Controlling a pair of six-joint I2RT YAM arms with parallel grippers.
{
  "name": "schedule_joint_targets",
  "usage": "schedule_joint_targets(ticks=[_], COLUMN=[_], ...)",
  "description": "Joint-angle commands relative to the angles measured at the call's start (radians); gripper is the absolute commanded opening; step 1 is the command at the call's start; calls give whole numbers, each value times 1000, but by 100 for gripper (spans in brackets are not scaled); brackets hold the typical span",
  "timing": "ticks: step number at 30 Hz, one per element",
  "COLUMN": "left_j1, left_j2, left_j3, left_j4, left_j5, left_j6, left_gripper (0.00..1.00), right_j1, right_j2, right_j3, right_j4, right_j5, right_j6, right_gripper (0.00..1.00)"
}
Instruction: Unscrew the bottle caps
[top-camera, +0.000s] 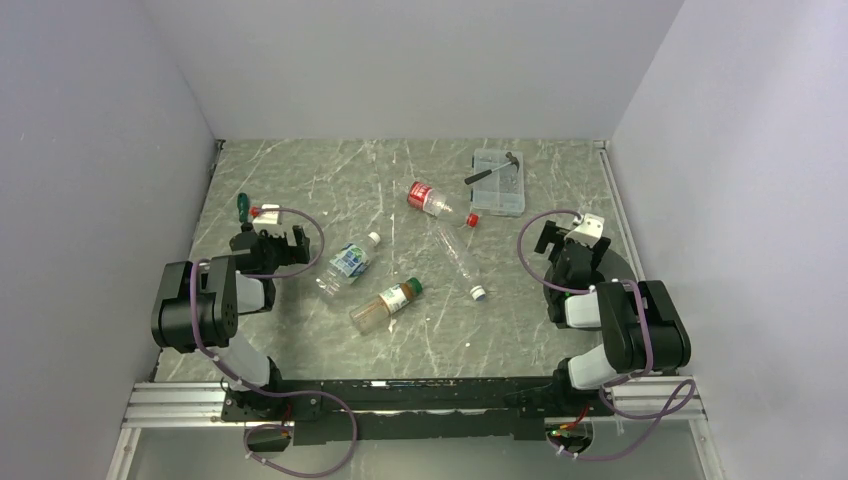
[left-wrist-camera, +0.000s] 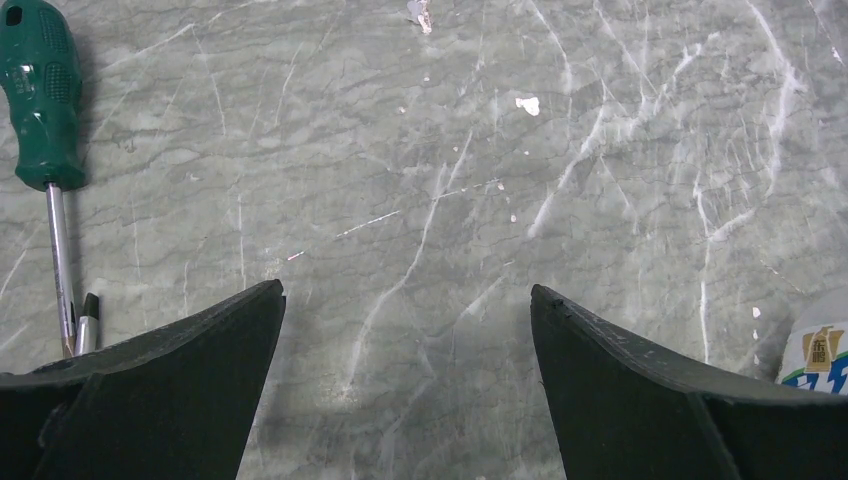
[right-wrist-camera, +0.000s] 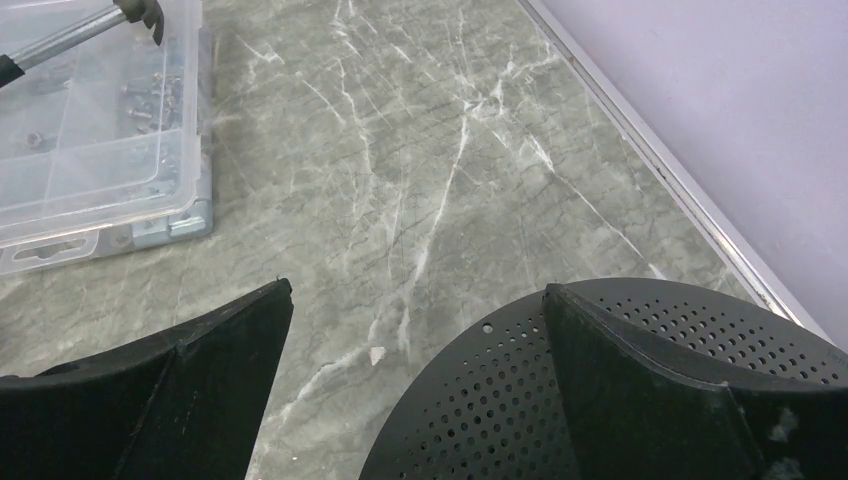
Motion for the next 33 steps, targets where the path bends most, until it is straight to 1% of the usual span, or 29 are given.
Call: schedule_joint_targets(ticks=[1, 2, 3, 4, 6, 7, 8, 9, 11, 12, 13, 15, 16, 18, 19, 20, 21, 23, 25, 26, 27, 28, 30, 32, 33], left_j1=[-3, -1, -1, -1, 0, 7, 11, 10, 11, 10, 12, 12, 13, 13, 13, 13, 13, 13, 13, 12, 6, 0, -35, -82, -114], left_j2=[-3, -1, 0, 0, -5, -22, -51, -78, -90, -81, -69, -52, -58, -86, -105, -118, -128, -132, -126, -123, -121, -119, -109, -106, -108], left_j3=[18, 18, 18, 23, 15, 30, 77, 140, 318, 396, 471, 584, 624, 685, 711, 742, 783, 865, 941, 972, 995, 1013, 1035, 1017, 996], left_j4=[24, 24, 25, 17, 37, -9, -108, -257, -556, -673, -788, -961, -1022, -1109, -1142, -1187, -1237, -1354, -1487, -1561, -1652, -1692, -1831, -1901, -1909], left_j5=[-7, -8, -8, -7, 9, 27, 33, 29, 26, 32, 41, 56, 64, 73, 81, 88, 96, 137, 226, 292, 353, 390, 433, 419, 393], left_j6=[12, 10, 14, 15, 8, 7, 5, 3, 1, 4, 9, 24, 32, 44, 50, 55, 62, 80, 137, 186, 225, 263, 348, 403, 417], left_gripper=[99, 99, 99, 99, 99, 99, 99, 99, 99, 99, 99, 99, 99, 99, 99, 99, 99, 99, 99, 99, 99, 99, 99, 99, 99], right_j1=[2, 2, 3, 4, 3, 3, 4, 5, 10, 17, 26, 29, 29, 27, 26, 25, 25, 27, 27, 26, 35, 54, 169, 298, 349], right_j2=[-3, -6, -22, -48, -97, -113, -131, -154, -207, -236, -270, -347, -384, -441, -458, -464, -467, -463, -451, -436, -414, -388, -323, -290, -282], right_j3=[9, 7, 17, 41, 121, 140, 137, 116, 56, 35, 29, 65, 101, 200, 255, 299, 330, 358, 379, 396, 446, 480, 605, 668, 682], right_j4=[32, 43, 17, -52, -241, -287, -292, -270, -201, -183, -194, -317, -398, -624, -737, -810, -856, -848, -832, -831, -881, -950, -1090, -1169, -1190], right_j5=[-17, -15, -3, 0, 28, 39, 38, 30, 14, 16, 20, 23, 46, 80, 77, 59, 9, -129, -271, -340, -370, -371, -276, -160, -110], right_j6=[-5, -10, -11, -7, 20, 25, 21, 13, -5, -12, -4, 105, 182, 360, 429, 479, 498, 492, 517, 524, 524, 517, 466, 409, 396], right_gripper=[100, 100, 100, 100, 100, 100, 100, 100, 100, 100, 100, 100, 100, 100, 100, 100, 100, 100, 100, 100, 100, 100, 100, 100, 100])
